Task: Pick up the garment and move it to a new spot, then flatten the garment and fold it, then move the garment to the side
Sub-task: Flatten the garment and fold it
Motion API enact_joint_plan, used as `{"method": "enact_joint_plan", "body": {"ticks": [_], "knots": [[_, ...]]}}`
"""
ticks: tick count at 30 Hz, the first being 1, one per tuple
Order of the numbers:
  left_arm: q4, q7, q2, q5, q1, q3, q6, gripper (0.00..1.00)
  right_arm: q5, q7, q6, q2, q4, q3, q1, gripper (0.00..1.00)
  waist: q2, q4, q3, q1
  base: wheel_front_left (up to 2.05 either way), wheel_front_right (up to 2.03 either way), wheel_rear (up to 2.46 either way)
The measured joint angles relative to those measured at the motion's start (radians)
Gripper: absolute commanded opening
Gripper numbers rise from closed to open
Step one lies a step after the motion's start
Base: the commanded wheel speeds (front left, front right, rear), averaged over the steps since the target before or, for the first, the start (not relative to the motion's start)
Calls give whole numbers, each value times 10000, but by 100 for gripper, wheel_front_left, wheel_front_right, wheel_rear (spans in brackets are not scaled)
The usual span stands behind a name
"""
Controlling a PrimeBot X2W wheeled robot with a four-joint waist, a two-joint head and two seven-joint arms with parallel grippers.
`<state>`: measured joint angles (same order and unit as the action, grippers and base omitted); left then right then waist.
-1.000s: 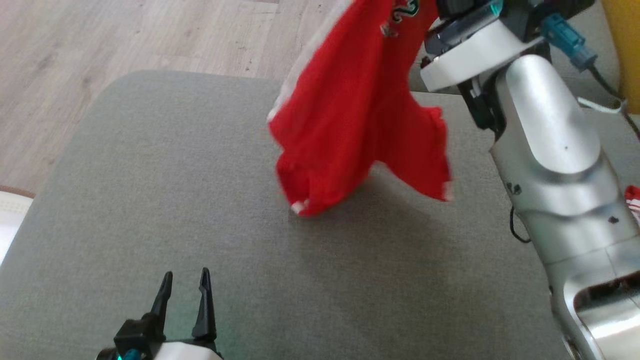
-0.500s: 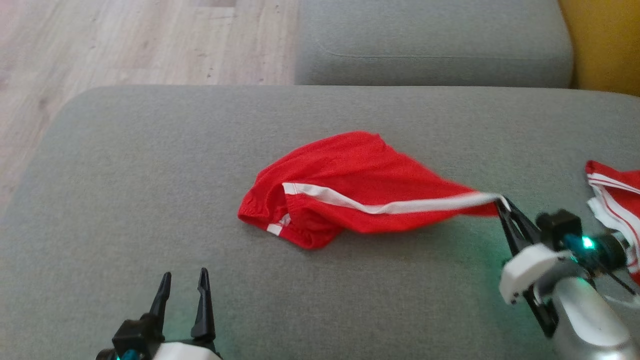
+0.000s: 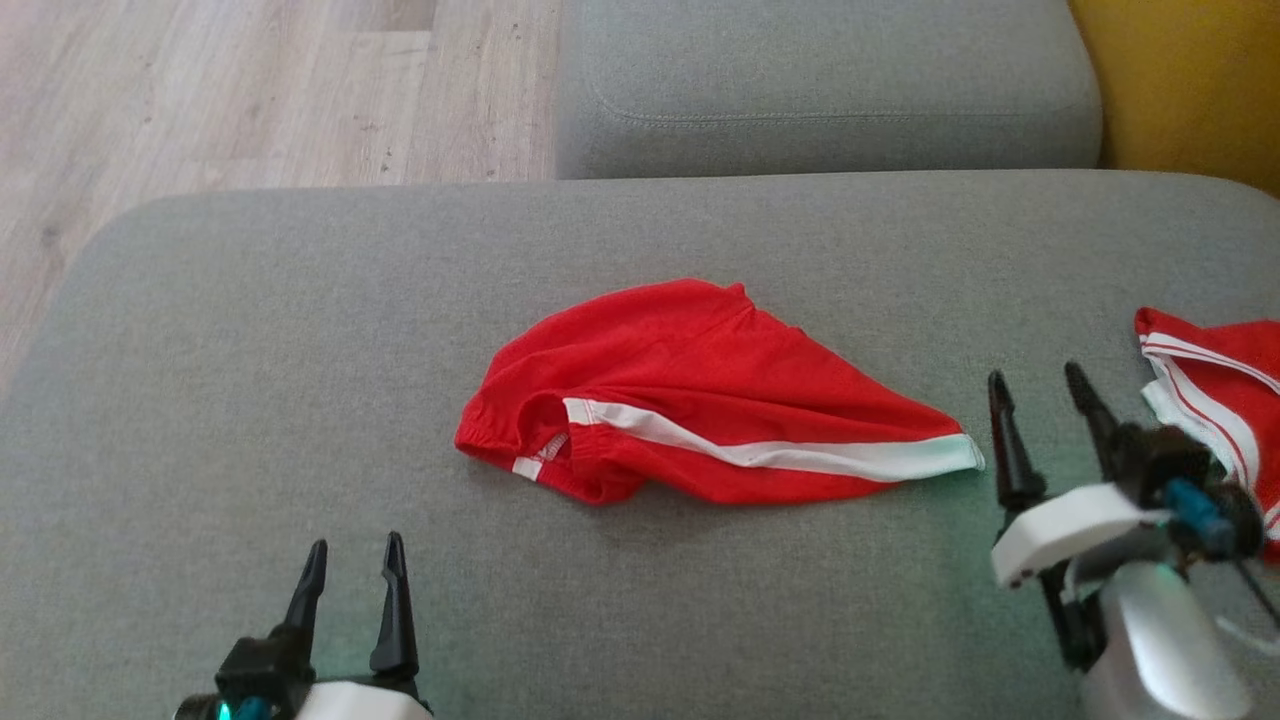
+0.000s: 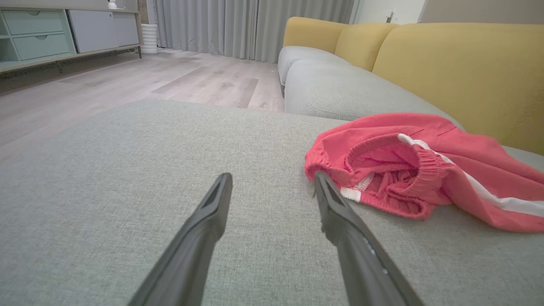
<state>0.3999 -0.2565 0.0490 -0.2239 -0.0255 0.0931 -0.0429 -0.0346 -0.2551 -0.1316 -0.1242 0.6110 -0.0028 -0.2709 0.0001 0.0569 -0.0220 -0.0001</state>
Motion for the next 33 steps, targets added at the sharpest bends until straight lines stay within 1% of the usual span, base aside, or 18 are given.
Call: {"method": "enact_joint_plan", "body": {"ticks": [3, 7, 18, 21, 22, 26, 30, 33], "knots": [[-38, 0, 0, 194, 1, -12, 35, 100, 6, 0, 0, 297, -238, -75, 420, 100, 0, 15, -35, 0, 0, 0, 0], [-40, 0, 0, 314, -1, -21, 77, 100, -19, 0, 0, 562, -224, -190, 821, 100, 0, 33, -122, 0, 0, 0, 0], [-29, 0, 0, 403, -12, -13, 75, 100, -94, 0, 0, 727, -58, -144, 1029, 100, 0, 20, -134, 0, 0, 0, 0], [-29, 0, 2, 399, -6, 79, -29, 100, -98, 0, 0, 732, -52, -63, 1020, 100, 0, 1, -77, 0, 0, 0, 0], [-31, 0, 2, 309, 40, 290, -217, 100, -165, 0, 0, 734, -46, 0, 1018, 100, 0, -14, -12, 0, 0, 0, 0], [351, 0, 6, -458, 638, 1099, -583, 100, -303, 0, 0, 736, -8, 174, 1011, 100, 0, -46, 133, 1, 0, 0, 0], [849, 0, -2, -1275, 1708, 2226, -800, 100, -351, 0, 0, 742, 46, 295, 1000, 100, 0, -102, 285, 1, 0, 0, 0], [1321, 0, -13, -2107, 2373, 2834, -819, 100, -359, 0, 0, 742, 75, 341, 993, 100, 0, -178, 402, 1, 0, 0, 0]]}}
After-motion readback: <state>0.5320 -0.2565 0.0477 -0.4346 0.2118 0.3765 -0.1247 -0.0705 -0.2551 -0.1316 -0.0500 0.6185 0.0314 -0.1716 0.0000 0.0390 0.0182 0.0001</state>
